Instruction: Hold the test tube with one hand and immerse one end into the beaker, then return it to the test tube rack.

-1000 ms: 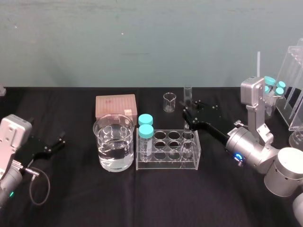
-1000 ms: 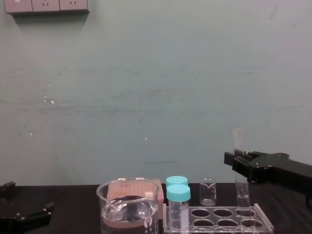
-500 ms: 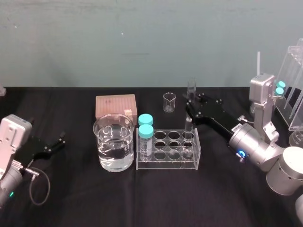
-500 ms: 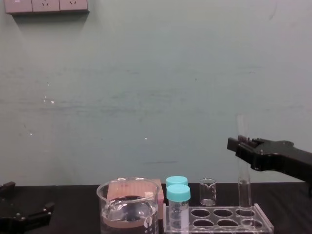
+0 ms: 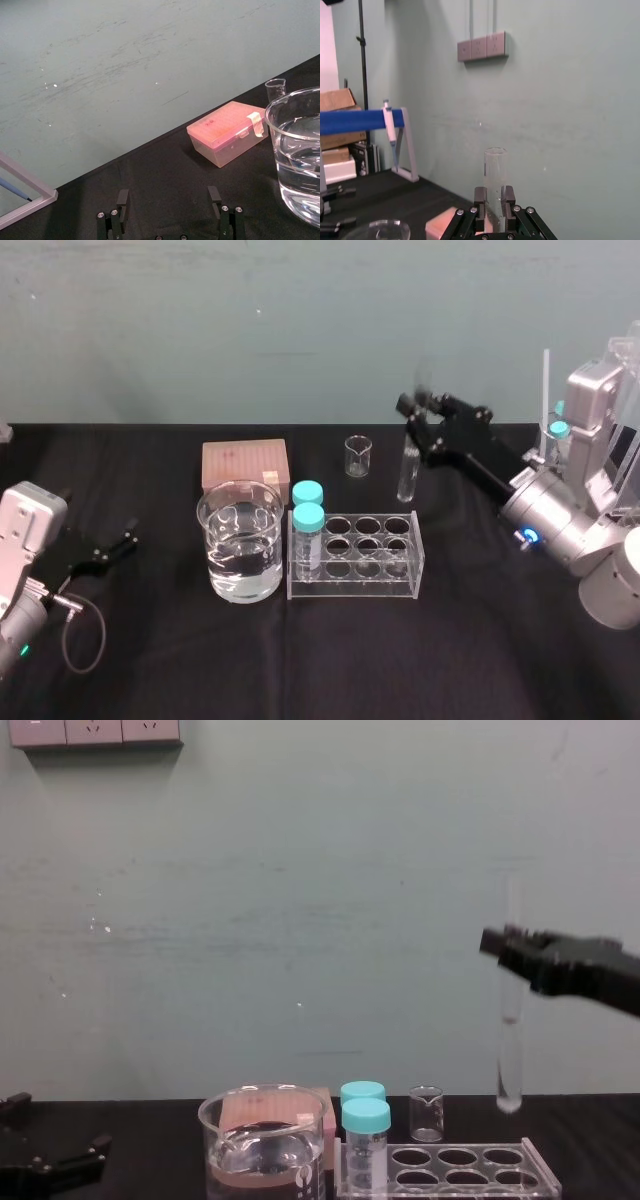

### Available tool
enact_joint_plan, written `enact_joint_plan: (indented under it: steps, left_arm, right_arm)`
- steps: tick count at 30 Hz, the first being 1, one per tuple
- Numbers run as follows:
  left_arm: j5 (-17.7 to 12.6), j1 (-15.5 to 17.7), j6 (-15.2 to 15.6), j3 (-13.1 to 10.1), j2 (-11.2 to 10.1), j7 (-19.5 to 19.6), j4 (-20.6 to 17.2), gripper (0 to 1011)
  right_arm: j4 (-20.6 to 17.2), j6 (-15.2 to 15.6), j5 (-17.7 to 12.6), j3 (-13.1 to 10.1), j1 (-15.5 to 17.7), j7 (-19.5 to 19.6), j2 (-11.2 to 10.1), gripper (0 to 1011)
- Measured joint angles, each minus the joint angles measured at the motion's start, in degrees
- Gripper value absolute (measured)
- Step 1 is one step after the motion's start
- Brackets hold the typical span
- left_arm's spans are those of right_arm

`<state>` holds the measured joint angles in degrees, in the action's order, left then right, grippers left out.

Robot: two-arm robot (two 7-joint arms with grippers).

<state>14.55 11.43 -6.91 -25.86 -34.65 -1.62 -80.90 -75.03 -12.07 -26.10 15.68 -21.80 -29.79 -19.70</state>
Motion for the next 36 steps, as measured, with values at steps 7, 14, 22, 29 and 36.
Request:
enact_joint_plan:
  steps: [7, 14, 22, 29, 36]
  left_arm:
    - [0.0, 0.0, 0.0, 0.0, 0.0, 0.0, 0.0, 1000]
    - [0.0, 0.0, 0.0, 0.0, 0.0, 0.0, 0.0, 1000]
    - [0.0, 0.0, 0.0, 0.0, 0.0, 0.0, 0.0, 1000]
    - [0.0, 0.0, 0.0, 0.0, 0.0, 0.0, 0.0, 1000]
    - [0.0, 0.0, 0.0, 0.0, 0.0, 0.0, 0.0, 1000]
  right_arm:
    - [-3.1, 1.0, -0.1, -1.4, 0.1, 1.4, -1.3, 226]
    - [-4.6, 2.1, 0.5, -2.3, 0.1, 3.7, -1.7, 226]
    - [-4.8, 2.4, 1.0, -2.9, 0.1, 4.5, -1.4, 226]
    - [-4.7, 2.5, 1.2, -2.9, 0.3, 4.6, -1.0, 226]
    - [-4.7, 2.6, 1.3, -3.0, 0.5, 4.8, -0.8, 226]
